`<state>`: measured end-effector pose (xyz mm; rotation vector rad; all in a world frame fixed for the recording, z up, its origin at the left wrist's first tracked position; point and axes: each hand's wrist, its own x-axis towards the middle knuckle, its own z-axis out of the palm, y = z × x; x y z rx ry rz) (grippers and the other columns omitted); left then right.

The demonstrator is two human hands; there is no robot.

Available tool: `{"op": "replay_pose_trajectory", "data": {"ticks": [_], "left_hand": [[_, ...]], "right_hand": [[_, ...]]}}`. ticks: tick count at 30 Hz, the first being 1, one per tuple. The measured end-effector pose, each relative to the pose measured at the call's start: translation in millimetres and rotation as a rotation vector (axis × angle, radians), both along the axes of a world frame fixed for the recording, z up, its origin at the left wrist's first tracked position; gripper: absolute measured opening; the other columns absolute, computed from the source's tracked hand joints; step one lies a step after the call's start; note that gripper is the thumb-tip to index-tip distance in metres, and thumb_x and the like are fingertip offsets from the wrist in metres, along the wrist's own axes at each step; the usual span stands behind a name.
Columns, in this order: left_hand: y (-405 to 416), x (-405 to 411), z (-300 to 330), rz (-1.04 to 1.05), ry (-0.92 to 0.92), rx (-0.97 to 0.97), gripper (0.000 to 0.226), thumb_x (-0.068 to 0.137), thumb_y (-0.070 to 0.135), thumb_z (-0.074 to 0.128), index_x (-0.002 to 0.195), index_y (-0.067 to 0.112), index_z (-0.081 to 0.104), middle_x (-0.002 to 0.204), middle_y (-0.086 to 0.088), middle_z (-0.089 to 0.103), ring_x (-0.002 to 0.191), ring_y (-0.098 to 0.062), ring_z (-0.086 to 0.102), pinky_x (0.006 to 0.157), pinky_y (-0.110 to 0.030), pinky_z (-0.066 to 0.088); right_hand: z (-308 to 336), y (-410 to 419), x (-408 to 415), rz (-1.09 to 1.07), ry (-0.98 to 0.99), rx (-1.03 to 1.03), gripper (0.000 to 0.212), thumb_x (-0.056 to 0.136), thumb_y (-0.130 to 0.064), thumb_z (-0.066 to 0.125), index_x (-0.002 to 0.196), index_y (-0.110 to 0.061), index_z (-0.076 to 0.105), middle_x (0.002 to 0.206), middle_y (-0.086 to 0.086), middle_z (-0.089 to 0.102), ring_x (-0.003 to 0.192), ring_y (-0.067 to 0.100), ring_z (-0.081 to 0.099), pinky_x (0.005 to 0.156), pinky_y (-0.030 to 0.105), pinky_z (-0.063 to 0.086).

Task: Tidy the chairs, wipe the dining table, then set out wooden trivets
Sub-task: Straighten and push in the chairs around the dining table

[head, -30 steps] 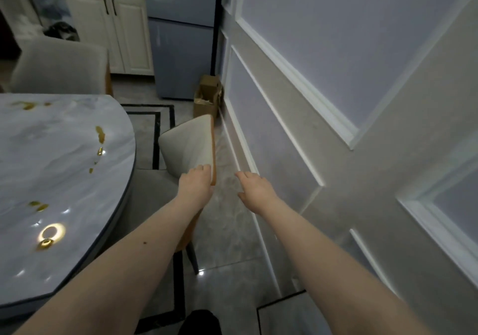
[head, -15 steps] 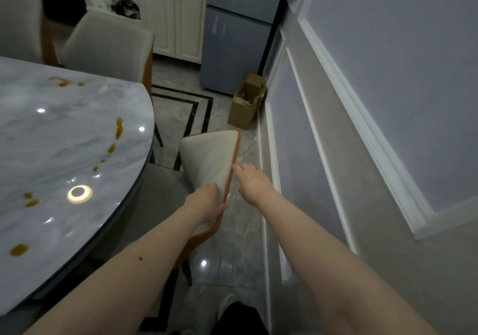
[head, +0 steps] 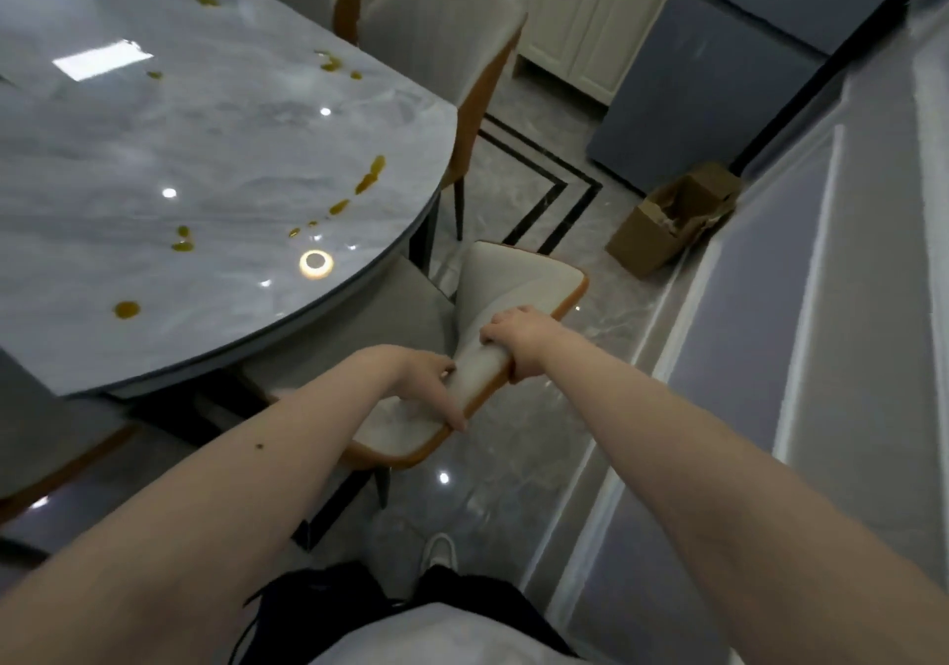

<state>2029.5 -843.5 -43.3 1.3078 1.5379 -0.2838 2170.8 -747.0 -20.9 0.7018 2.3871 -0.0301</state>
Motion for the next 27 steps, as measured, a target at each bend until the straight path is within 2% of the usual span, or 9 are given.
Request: {"op": "replay_pose_trajectory", "data": {"ticks": [6, 15, 21, 24, 27], "left_hand": [[-9, 7, 0, 0.117, -0.022, -0.029, 0.097, 0.062, 0.055, 0.069, 0.145, 0.030, 0.026, 0.136, 0.001, 0.044, 0.118, -0.022, 0.048, 0.101, -0.039, 0.043], [-6, 21, -14, 0.109, -0.001, 0.011, 0.092, 0.068, 0.053, 0.066, 0.145, 0.020, 0.026, 0.129, -0.002, 0.049, 0.111, -0.022, 0.053, 0.097, -0.038, 0.047], [6, 30, -7, 0.086, 0.115, -0.021, 0.084, 0.069, 0.050, 0.070, 0.138, 0.015, 0.037, 0.127, -0.006, 0.054, 0.109, -0.025, 0.056, 0.095, -0.039, 0.048], [10, 37, -2, 0.124, 0.137, -0.086, 0.069, 0.069, 0.042, 0.072, 0.127, 0.013, 0.049, 0.116, -0.006, 0.059, 0.101, -0.026, 0.060, 0.088, -0.037, 0.052], [17, 46, 2, 0.141, 0.205, -0.123, 0.063, 0.070, 0.035, 0.071, 0.125, 0.011, 0.052, 0.117, -0.007, 0.059, 0.102, -0.027, 0.060, 0.084, -0.035, 0.052]], "right_hand": [[-12, 12, -9, 0.192, -0.112, -0.033, 0.066, 0.076, -0.031, 0.077, 0.134, -0.028, 0.047, 0.128, 0.001, 0.055, 0.117, 0.023, 0.052, 0.101, 0.041, 0.042], [-28, 23, -6, 0.260, -0.062, -0.093, 0.060, 0.075, -0.039, 0.075, 0.128, -0.026, 0.050, 0.117, 0.001, 0.061, 0.104, 0.023, 0.058, 0.090, 0.037, 0.048], [-31, 30, -7, 0.395, -0.071, -0.114, 0.054, 0.078, -0.040, 0.072, 0.123, -0.019, 0.051, 0.114, 0.005, 0.062, 0.100, 0.024, 0.061, 0.083, 0.036, 0.051], [-28, 33, -11, 0.520, -0.119, -0.118, 0.057, 0.079, -0.042, 0.072, 0.124, -0.016, 0.050, 0.116, 0.007, 0.060, 0.103, 0.027, 0.061, 0.084, 0.037, 0.051], [-30, 39, -11, 0.593, -0.093, -0.134, 0.051, 0.080, -0.041, 0.070, 0.120, -0.016, 0.052, 0.113, 0.007, 0.062, 0.099, 0.026, 0.063, 0.079, 0.034, 0.051]]}}
